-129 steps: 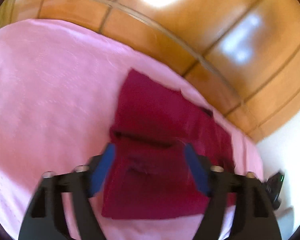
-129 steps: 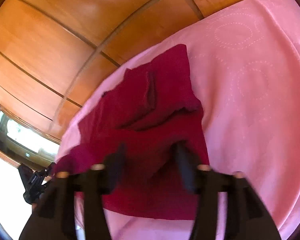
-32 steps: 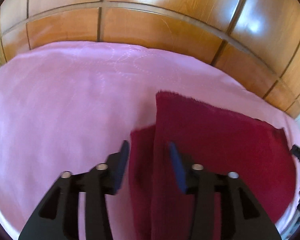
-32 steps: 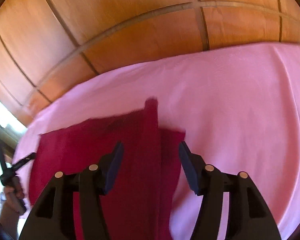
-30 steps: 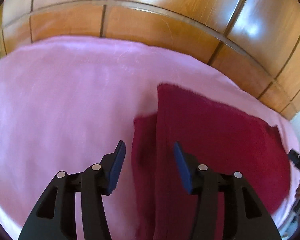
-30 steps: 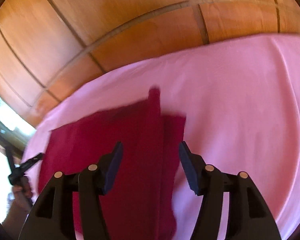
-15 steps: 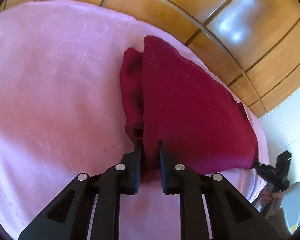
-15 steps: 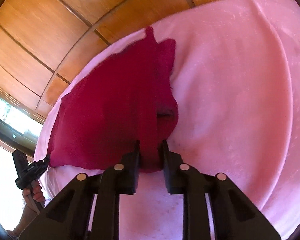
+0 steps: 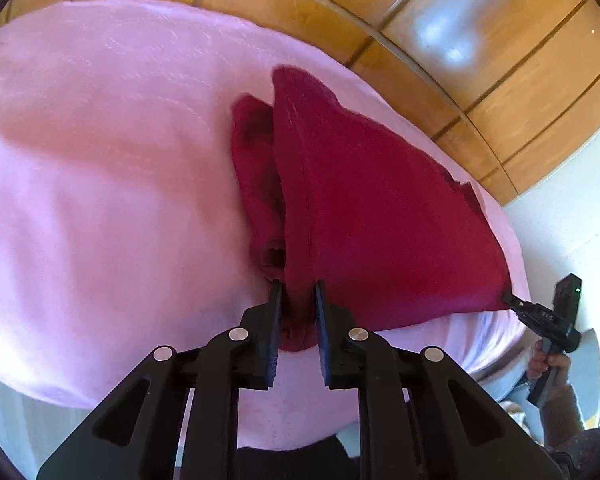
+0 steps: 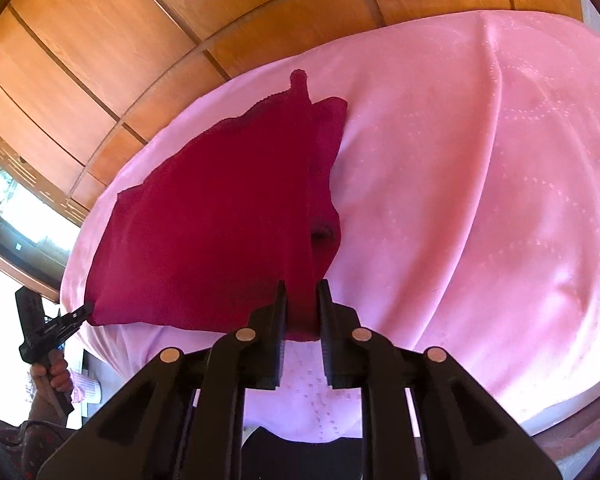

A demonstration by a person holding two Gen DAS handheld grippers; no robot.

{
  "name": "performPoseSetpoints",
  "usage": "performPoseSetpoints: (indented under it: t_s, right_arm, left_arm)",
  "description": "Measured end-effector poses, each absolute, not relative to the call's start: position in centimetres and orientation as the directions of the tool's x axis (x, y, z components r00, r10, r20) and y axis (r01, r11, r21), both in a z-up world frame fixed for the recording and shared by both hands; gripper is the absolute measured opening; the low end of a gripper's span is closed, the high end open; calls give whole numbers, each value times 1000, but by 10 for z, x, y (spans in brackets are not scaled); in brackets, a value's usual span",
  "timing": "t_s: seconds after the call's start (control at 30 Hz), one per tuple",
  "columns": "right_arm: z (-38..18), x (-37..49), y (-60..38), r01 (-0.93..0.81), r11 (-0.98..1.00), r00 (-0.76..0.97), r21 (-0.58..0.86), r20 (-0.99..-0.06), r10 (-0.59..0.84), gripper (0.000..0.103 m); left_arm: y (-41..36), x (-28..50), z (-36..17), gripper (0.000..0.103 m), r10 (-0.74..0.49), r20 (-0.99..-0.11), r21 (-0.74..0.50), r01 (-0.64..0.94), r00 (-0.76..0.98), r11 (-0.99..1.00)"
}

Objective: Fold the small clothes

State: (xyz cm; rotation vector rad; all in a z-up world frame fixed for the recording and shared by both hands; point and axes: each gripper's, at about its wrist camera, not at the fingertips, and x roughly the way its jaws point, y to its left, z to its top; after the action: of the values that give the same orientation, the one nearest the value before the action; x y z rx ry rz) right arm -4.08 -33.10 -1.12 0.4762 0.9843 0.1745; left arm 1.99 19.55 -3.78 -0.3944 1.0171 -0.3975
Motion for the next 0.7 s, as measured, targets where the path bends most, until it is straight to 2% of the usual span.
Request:
performPoseSetpoints:
  t_s: [0.03, 0.07, 0.1, 0.2, 0.27, 0.37, 0.5, 0.7]
  right_arm:
    - [-6, -41, -333, 85, 889, 568, 451, -755, 329, 27]
    - [0, -39, -335, 97, 895, 589, 435, -750, 301, 47]
    - [6, -38, -335, 99, 904, 607, 415, -746, 276, 54]
    - [24, -22, -326, 50, 922, 647, 384, -716, 263, 56]
    - [30, -4, -309, 8, 933, 655, 359, -707, 266, 64]
    - [33, 23, -281, -35, 956, 662, 290, -710, 239, 73]
    - [18, 57, -266, -40, 962, 657, 270, -718, 229, 80]
    - [-34, 102, -270, 21, 966, 579, 257, -791, 198, 80]
  left_arm:
    - [203, 21, -33, 24, -480, -725, -495, 111, 495, 862]
    - [206, 22, -30, 30, -469, -720, -497, 91, 512, 863]
    - [211, 24, -25, 30, -454, -712, -497, 73, 536, 865]
    - [208, 31, -10, 30, -360, -711, -410, 60, 605, 910]
    - [193, 40, -8, 30, -336, -729, -360, 83, 597, 929]
    - [184, 42, -12, 53, -378, -727, -385, 115, 573, 916]
    - [199, 22, -18, 53, -437, -718, -424, 157, 542, 892]
    - [195, -15, -25, 53, -379, -763, -251, 300, 524, 920]
